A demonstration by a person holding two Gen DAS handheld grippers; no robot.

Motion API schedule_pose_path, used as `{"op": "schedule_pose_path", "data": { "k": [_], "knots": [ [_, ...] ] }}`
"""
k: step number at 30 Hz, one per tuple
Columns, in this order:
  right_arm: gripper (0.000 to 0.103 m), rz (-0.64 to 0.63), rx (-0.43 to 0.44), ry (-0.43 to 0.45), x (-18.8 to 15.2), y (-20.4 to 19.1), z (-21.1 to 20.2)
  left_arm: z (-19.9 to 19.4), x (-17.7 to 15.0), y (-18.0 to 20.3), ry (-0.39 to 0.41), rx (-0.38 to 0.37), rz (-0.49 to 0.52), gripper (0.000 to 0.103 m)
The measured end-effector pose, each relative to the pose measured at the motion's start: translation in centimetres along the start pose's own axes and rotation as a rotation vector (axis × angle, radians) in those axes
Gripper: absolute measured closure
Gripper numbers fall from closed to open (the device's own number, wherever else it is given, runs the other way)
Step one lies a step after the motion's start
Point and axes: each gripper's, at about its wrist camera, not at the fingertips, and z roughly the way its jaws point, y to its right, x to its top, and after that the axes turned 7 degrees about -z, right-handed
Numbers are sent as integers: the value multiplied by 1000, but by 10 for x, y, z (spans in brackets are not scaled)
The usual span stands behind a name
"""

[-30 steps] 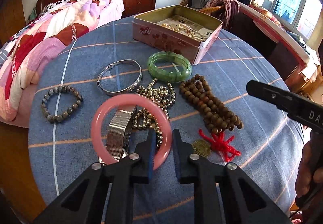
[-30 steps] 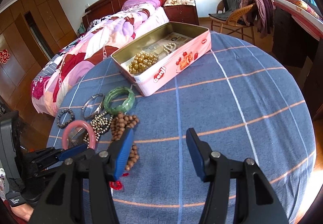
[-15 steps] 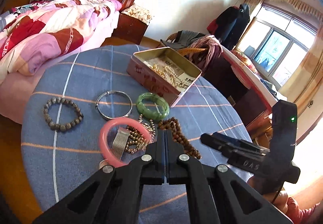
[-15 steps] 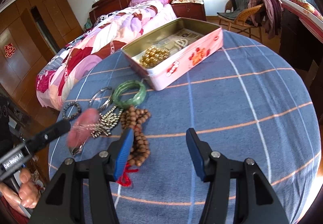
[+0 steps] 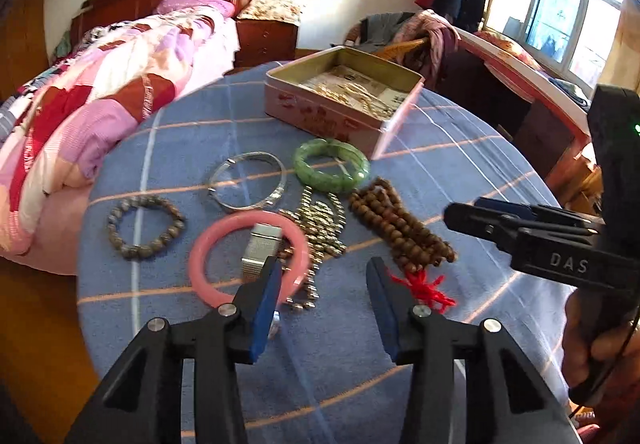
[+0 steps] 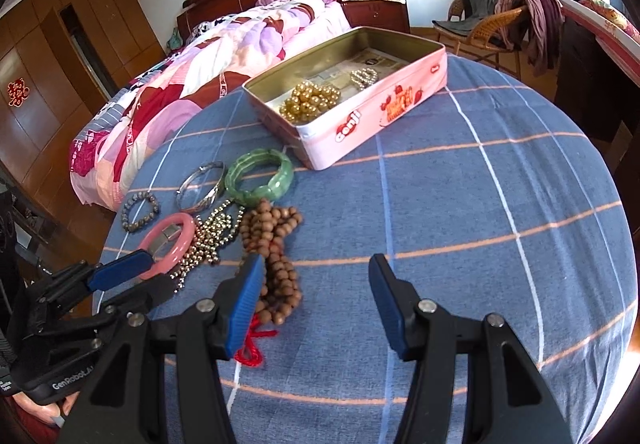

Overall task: Organize jewelry
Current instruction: 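Close the left tool on the pink bangle and lift it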

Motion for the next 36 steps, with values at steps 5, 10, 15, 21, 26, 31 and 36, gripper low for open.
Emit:
{"op": "schedule_pose_path", "data": {
  "k": [5,10,15,21,26,31,36],
  "knots": [
    [45,11,6,4,1,3,-1,-11,10,-44,44,-14,-189,51],
    [45,17,11,-7,1,3,3,-5,1,-54,10,-24,-226,30],
    [45,25,8,-11,0,4,5,14,-3,-46,-31,-61,-235,24],
    [45,44,-1,-12,1,9,4,31,9,-34,-48,-3,-167,23],
    [45,50,5,-18,1,9,5,44,17,-24,-74,59,-99,18],
    [45,50,2,-9,1,10,1,42,17,-22,-73,28,-64,23],
    [45,62,3,-4,1,13,0,9,22,-29,61,-44,-142,23]
  ]
}}
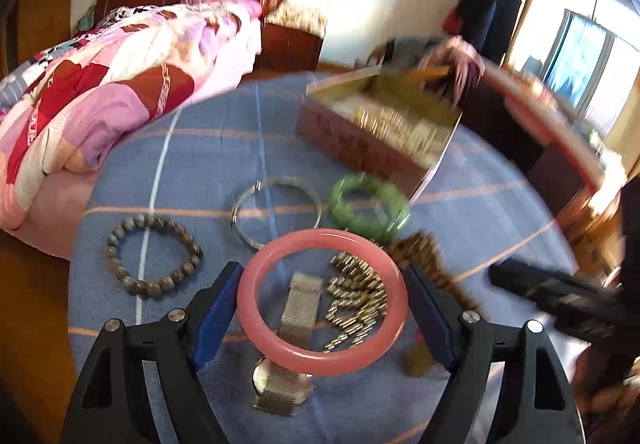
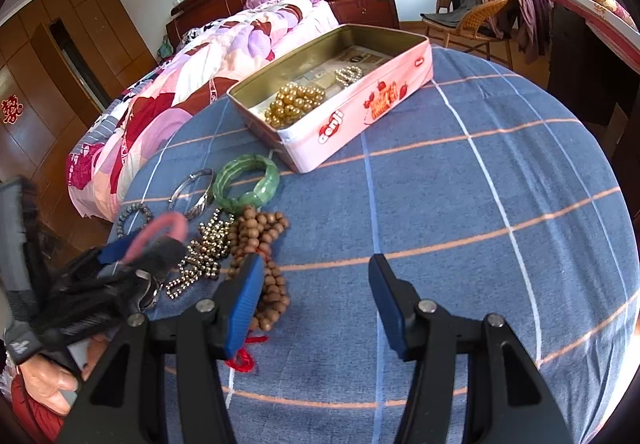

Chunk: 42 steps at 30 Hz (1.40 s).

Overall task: Organize jewelry
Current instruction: 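Close the left tool on the pink bangle and lift it, then grasp the brown wooden bead strand with the right tool while the left tool holds the bangle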

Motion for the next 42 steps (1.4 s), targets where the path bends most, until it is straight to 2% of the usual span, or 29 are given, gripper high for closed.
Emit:
{"op": "schedule_pose_path", "data": {
  "k": [2,6,14,16,19,20,21,23,26,28,36,42],
  "knots": [
    [45,-3,4,1,0,-1,0,-19,3,1,60,-27,-13,23],
    [45,-31,5,11,1,-8,-1,-39,8,4,106,-24,-15,23],
    [45,-129,29,-41,8,-36,33,-43,8,7,121,13,-18,23],
    [44,-175,3,-51,9,-45,42,-43,7,7,119,14,-19,23],
    [57,-227,-25,-63,9,-51,47,-44,6,8,118,18,-16,22],
    [72,-233,-19,-65,9,-50,47,-43,6,8,116,22,-17,22],
    [76,-230,-15,-68,9,-48,47,-42,7,7,115,22,-19,22],
    [78,-202,3,-70,10,-39,44,-41,6,9,114,21,-28,22],
    [79,-165,2,-40,12,-28,32,-41,6,13,115,17,-27,22],
    [85,-125,13,-4,15,-19,18,-39,6,18,117,17,-17,22],
    [85,-95,-71,113,36,-7,-19,-30,10,30,108,-6,-7,22],
    [85,-82,-85,174,61,1,-27,-22,21,40,117,-20,-5,22]
  ]
}}
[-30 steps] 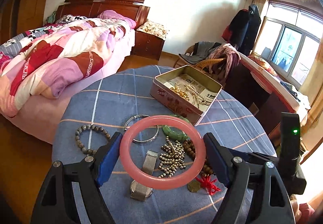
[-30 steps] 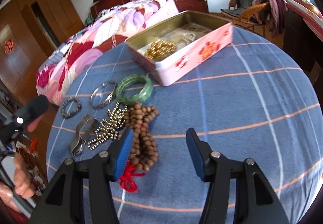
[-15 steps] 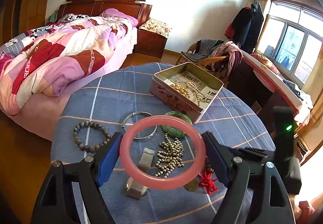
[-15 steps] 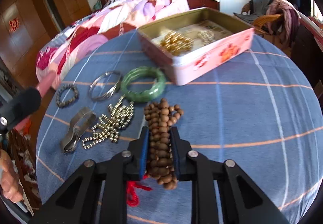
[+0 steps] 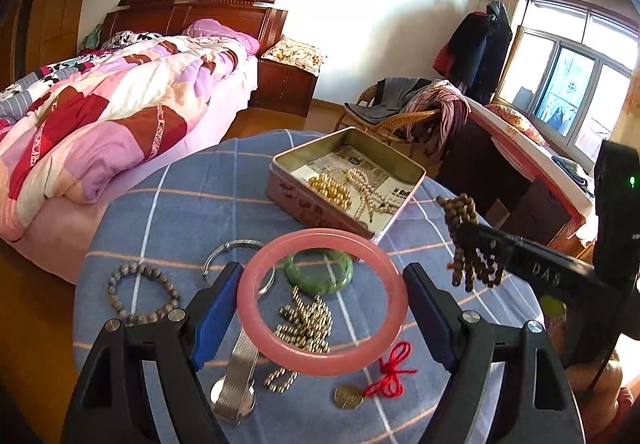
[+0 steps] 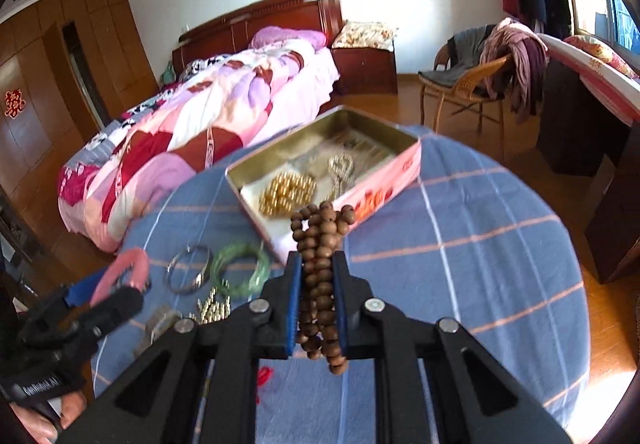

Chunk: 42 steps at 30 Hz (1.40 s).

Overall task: Organize jewelry
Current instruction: 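Grasp the brown wooden bead strand with the right tool while the left tool holds the bangle, then lower the bangle and wooden beads into the pink tin and open both tools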

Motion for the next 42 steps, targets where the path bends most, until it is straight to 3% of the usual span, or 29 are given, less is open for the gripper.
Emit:
{"op": "schedule_pose_path", "data": {
  "k": [11,15,28,37,39,41,42],
  "knots": [
    [85,16,-34,77,44,24,26,40,37,14,47,-3,-38,22],
    [85,31,-8,94,56,33,43,65,47,18,58,44,-43,22],
    [85,7,-51,44,71,46,117,137,62,23,17,131,-62,22],
    [81,45,-27,20,70,62,132,158,66,29,13,177,-16,22],
    [73,63,-15,15,70,67,132,162,65,35,9,194,20,22],
    [40,87,-3,36,70,72,126,165,65,40,-8,206,46,22],
    [37,89,-8,48,73,71,125,165,64,41,-24,198,49,22]
  ]
}}
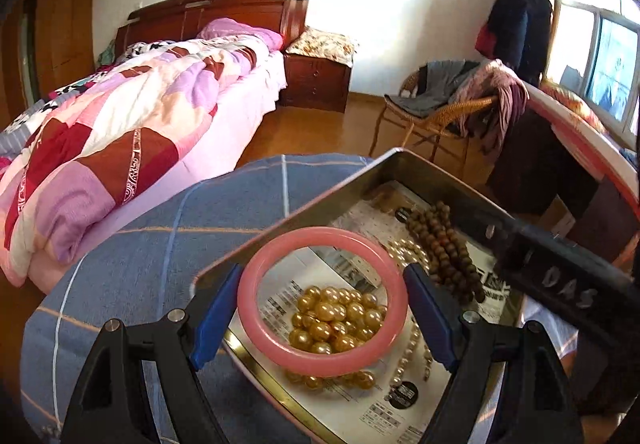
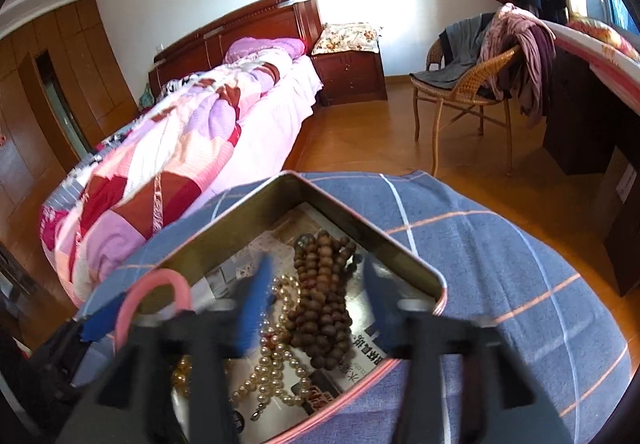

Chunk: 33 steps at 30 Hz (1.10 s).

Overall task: Organize jewelry
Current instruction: 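Lower the bangle and wooden beads into the pink tin and open both tools, then withdraw both tools from the tin over the table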

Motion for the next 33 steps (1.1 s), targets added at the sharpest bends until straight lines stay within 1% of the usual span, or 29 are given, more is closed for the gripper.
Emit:
{"op": "schedule_pose_path", "data": {
  "k": [4,7,13,16,18,23,29,33],
  "knots": [
    [37,-16,-33,19,5,-5,-11,-7,2,-1,-10,-10,-29,22],
    [37,-6,-34,19,5,-5,-20,-15,2,-2,-15,-29,-43,21],
    [36,-7,-69,22,-1,-12,-49,-46,-4,-3,10,-22,-52,21],
    [35,-10,-87,20,-5,-19,-63,-67,-13,-5,29,11,-42,21],
    [32,-20,-95,17,-11,-26,-74,-76,-20,-7,36,27,-34,21],
    [32,-62,-105,16,-29,-43,-95,-102,-42,-18,43,57,-29,21],
    [32,-82,-90,7,-49,-56,-111,-128,-59,-37,64,52,-63,21],
    [32,-108,-78,7,-63,-61,-121,-142,-70,-52,74,62,-49,21]
  ]
}}
